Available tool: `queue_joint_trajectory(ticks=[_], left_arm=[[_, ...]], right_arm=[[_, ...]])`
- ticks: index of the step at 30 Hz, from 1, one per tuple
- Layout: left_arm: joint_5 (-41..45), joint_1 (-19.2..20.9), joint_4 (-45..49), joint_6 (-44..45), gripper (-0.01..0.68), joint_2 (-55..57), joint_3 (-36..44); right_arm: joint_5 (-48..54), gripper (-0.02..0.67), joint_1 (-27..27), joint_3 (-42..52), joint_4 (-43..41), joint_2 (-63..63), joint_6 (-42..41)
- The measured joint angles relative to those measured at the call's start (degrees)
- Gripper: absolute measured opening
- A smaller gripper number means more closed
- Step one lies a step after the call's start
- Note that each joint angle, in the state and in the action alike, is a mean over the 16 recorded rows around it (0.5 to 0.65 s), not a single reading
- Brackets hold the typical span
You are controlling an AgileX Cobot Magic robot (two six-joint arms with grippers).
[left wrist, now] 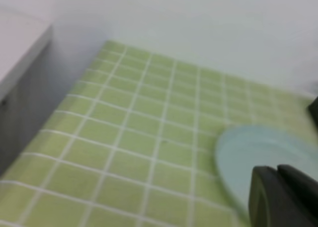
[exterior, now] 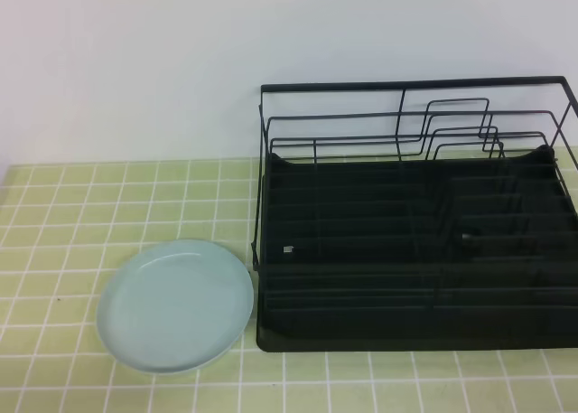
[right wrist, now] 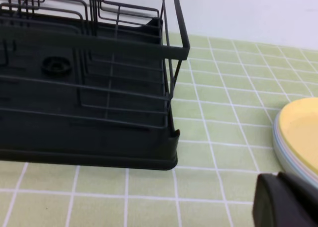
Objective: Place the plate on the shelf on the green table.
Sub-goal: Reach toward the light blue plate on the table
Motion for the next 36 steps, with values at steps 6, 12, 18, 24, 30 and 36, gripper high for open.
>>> queue_joint_trajectory(ticks=[6,12,18,24,30,36], left_arm=[[-1.23,0.0,-8.55,-0.79,0.0,0.0,0.0],[-3.4,0.0,-17.41,-1.7,0.0,0.0,0.0],[-4.12,0.0,-21.66,-1.83,0.0,0.0,0.0],[-4.13,0.0,-21.74,-1.52,0.0,0.0,-0.1],[-2.18,0.0,-22.16,1.66,0.0,0.0,-1.97],[2.59,0.0,-22.77,10.1,0.0,0.41,-7.6]], right_arm=[[-0.02,-0.004,0.0,0.0,0.0,0.0,0.0],[-0.06,-0.004,0.0,0.0,0.0,0.0,0.0],[-0.08,-0.004,0.0,0.0,0.0,0.0,0.0],[-0.05,-0.004,0.0,0.0,0.0,0.0,0.0],[-0.16,-0.004,0.0,0.0,-0.02,0.0,0.01],[-4.65,-0.004,0.0,0.0,1.49,0.0,0.13]])
